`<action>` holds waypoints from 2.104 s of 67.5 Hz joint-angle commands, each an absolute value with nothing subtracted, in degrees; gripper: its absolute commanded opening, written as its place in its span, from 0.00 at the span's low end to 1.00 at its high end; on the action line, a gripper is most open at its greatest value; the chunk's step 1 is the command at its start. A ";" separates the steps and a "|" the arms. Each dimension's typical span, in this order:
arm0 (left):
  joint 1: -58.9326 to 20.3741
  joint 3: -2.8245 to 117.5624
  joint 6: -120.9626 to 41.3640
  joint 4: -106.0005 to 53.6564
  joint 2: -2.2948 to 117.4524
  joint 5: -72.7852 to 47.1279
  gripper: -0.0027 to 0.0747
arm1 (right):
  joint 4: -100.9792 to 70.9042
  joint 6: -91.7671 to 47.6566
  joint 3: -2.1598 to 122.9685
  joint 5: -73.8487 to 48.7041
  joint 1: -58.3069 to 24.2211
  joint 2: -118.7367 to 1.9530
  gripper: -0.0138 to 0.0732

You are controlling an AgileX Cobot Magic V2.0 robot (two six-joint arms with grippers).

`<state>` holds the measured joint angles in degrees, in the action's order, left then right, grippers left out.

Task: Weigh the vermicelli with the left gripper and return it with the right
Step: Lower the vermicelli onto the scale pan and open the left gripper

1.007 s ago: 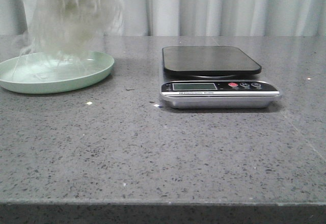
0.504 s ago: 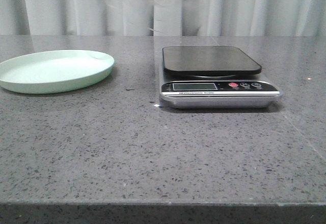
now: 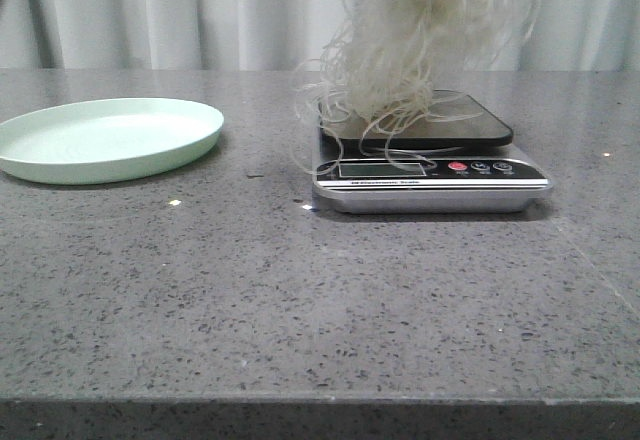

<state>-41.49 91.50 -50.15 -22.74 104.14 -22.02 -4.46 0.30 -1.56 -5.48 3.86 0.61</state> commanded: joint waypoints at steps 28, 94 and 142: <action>-41.87 93.64 -49.03 -24.22 103.50 -24.55 0.24 | -3.69 0.00 -1.15 -0.73 4.21 1.54 0.33; -31.05 90.47 -34.33 -23.94 84.55 -44.18 0.53 | -3.69 0.00 -1.15 0.40 4.21 1.54 0.33; -2.87 38.31 -28.09 -23.96 39.76 -21.49 0.21 | -3.69 0.00 -1.15 1.10 4.21 1.54 0.33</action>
<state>-3.10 42.47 -28.64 -22.54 42.89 -29.79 -4.43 0.30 -1.56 -4.51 3.86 0.61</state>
